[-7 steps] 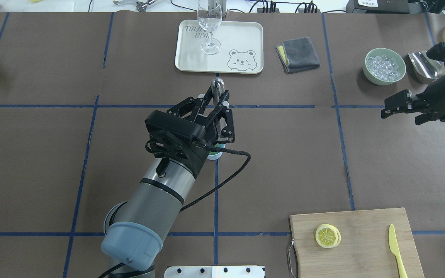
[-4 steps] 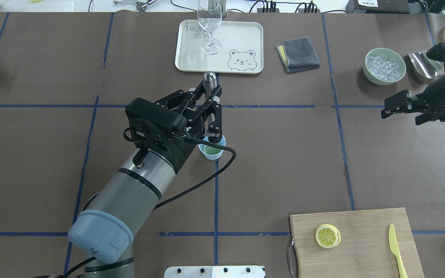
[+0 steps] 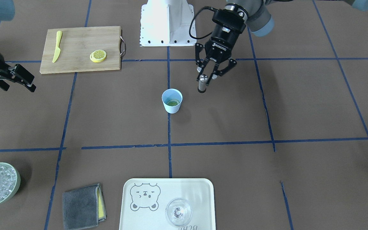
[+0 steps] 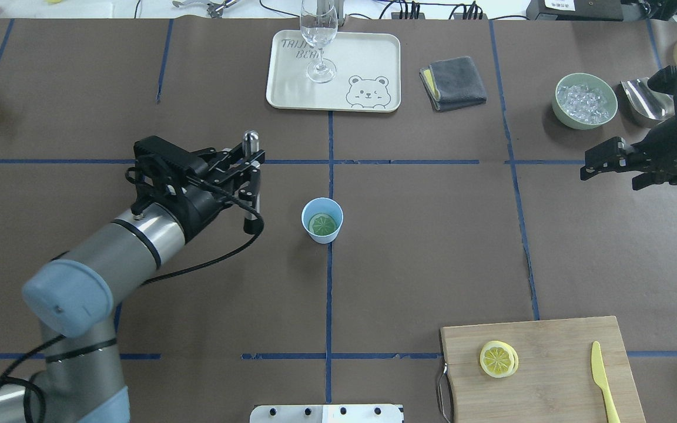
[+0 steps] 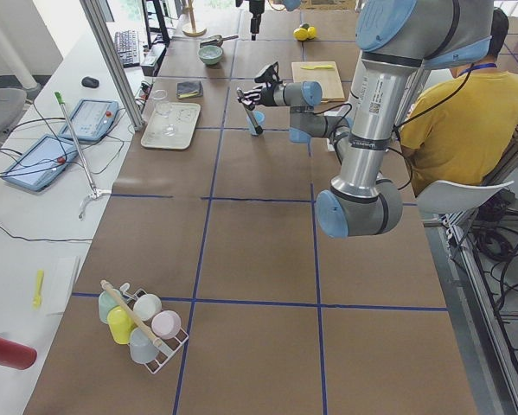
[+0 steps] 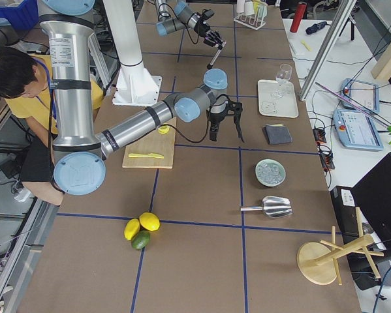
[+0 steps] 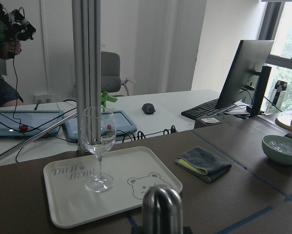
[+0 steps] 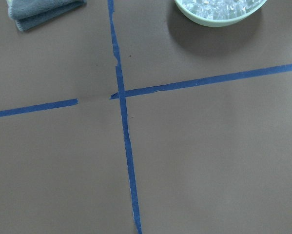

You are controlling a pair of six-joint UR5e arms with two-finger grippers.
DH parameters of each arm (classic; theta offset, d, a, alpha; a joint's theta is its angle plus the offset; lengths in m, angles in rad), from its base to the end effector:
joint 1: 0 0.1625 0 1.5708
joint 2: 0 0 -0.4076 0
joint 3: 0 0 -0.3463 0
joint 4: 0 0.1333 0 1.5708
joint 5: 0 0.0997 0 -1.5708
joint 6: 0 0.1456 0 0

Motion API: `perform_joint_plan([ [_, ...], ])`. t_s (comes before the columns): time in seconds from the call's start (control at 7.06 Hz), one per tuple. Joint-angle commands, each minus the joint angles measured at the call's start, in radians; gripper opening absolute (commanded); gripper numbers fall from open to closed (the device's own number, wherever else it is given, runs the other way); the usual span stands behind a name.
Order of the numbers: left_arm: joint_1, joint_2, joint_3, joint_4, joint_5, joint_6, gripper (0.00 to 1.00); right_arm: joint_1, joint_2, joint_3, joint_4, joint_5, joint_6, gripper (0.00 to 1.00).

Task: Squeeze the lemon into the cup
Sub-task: 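Lift the muddler out and carry it back toward its starting spot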

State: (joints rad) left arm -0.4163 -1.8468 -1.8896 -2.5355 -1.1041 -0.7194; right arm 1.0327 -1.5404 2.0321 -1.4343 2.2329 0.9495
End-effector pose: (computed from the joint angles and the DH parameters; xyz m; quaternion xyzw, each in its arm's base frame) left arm 0.4035 -0.3958 0.2624 0.5376 0.4538 -0.0094 0.7106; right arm -0.2011 -0.4224 0.4407 0.0057 -0.4253 0.0854 0.9010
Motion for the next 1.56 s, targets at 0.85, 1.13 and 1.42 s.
perform_joint_plan([
  [0.85, -0.495, 0.317, 0.0, 0.6, -0.981, -0.005, 0.0, 0.0, -0.006, 0.005, 0.0, 0.004, 0.012, 1.0],
  [1.13, -0.486, 0.319, 0.071, 0.606, -0.999, -0.02, 0.0, 0.0, -0.006, 0.0, 0.0, 0.004, 0.008, 1.0],
  [1.42, -0.481, 0.296, 0.116, 0.61, -1.005, -0.02, 0.0, 0.001, -0.01, 0.007, 0.0, 0.007, 0.003, 1.0],
])
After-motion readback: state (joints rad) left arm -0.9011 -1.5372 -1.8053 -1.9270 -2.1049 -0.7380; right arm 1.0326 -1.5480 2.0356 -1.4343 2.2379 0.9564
